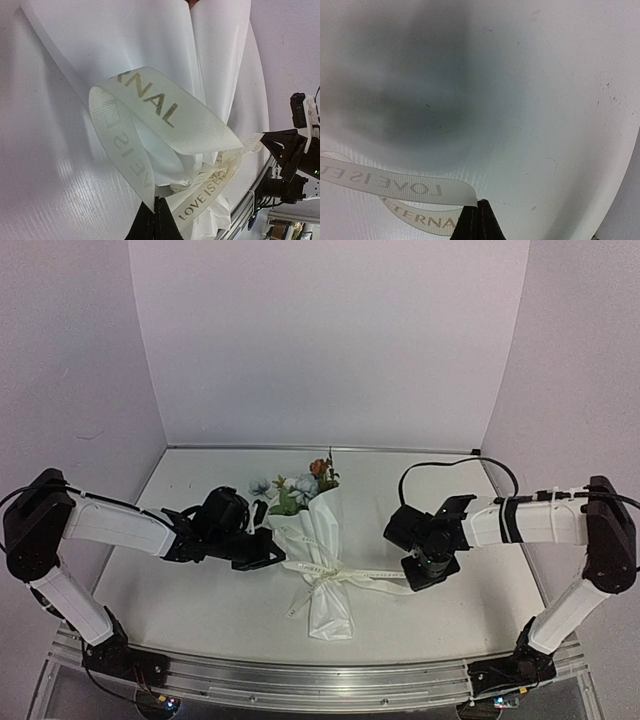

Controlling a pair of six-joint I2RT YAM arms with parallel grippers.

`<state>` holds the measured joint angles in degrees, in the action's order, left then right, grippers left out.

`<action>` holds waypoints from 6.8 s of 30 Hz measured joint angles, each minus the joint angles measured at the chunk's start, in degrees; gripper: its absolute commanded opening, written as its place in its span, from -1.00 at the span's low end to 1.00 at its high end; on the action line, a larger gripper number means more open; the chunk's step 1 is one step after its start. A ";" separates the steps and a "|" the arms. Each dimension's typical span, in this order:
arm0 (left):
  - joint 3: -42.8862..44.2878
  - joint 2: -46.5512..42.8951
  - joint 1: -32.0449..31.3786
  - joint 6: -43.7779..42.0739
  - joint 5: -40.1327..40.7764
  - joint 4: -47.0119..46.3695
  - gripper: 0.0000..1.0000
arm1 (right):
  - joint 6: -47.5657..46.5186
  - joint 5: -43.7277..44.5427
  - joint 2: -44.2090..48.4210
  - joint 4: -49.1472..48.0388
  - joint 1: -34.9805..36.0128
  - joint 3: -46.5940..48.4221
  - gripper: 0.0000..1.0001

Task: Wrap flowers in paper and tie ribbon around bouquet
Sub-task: Tie the half-tied ribbon at the center of the board, then adjust the ribbon at the center of the board.

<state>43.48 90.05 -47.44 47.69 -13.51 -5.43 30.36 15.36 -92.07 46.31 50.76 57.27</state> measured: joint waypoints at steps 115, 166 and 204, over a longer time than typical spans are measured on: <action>-6.03 -2.57 13.16 -7.20 -12.45 2.98 -1.00 | -20.47 -17.42 -2.08 -18.58 3.69 -1.04 0.05; -5.97 -1.19 13.16 -5.84 -15.35 1.28 -0.77 | -15.53 -17.93 -12.70 -20.20 6.63 4.74 -1.00; -5.09 0.24 -0.28 26.41 -0.34 -2.87 0.09 | -2.99 0.31 0.64 -12.02 6.67 -8.76 -1.00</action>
<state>38.39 90.29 -47.72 74.09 -13.85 -8.30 27.37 15.67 -91.43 34.29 57.43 48.50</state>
